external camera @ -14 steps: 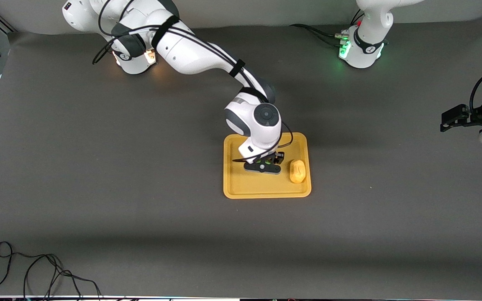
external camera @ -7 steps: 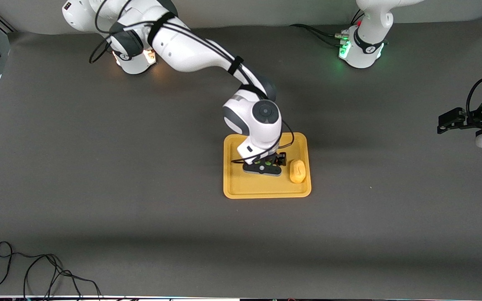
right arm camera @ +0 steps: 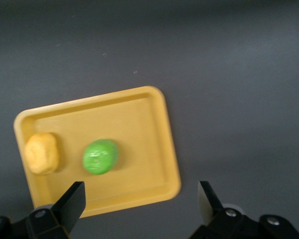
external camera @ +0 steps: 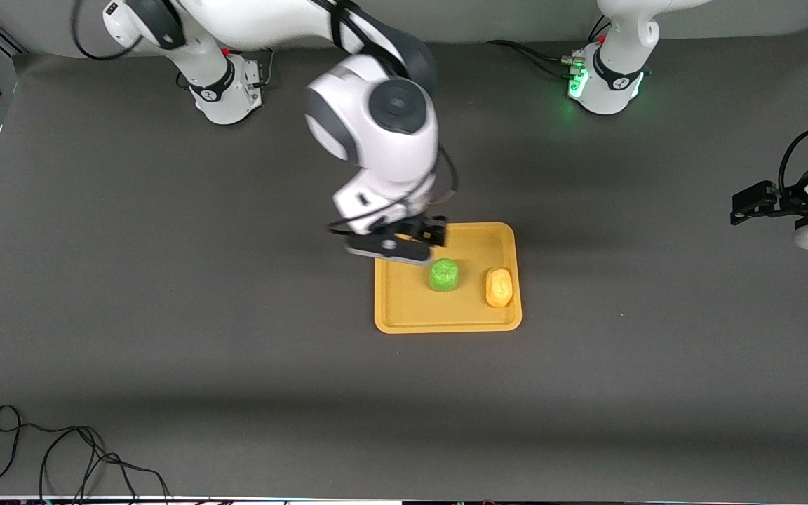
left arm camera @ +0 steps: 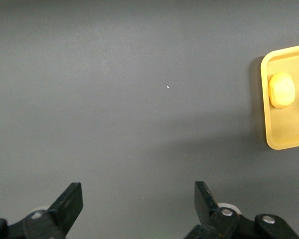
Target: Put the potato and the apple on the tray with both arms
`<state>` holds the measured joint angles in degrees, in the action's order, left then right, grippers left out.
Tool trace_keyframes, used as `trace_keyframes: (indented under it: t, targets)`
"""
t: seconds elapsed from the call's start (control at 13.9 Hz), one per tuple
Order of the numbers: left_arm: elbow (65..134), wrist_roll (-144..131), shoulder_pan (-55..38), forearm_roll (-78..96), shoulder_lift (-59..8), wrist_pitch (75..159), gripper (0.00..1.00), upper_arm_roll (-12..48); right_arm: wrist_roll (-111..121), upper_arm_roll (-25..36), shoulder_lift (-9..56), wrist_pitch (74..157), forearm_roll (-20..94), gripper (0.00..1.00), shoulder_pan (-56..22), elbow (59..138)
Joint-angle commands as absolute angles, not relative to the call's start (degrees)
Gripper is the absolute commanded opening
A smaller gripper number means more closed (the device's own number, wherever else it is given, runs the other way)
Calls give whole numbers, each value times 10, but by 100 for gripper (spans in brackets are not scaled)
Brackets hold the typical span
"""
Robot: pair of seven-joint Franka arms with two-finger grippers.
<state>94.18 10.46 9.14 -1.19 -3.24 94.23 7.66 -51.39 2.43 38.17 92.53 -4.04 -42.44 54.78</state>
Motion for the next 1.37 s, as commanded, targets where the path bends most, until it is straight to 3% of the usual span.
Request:
trace_keyframes:
  t: [0.0, 0.43, 0.86, 1.3]
  targets:
    - [924, 82, 86, -11, -43, 928, 100, 77, -414, 22, 249, 923, -40, 100, -360, 698]
    - [918, 91, 89, -11, -49, 926, 100, 77, -227, 11, 61, 950, -19, 100, -189, 902]
    - [913, 92, 88, -11, -54, 926, 100, 77, -29, -13, 32, 937, -8, 100, -9, 912]
    - [915, 94, 91, -11, -54, 933, 100, 76, 9, 33, 18, 911, -11, 100, -11, 918]
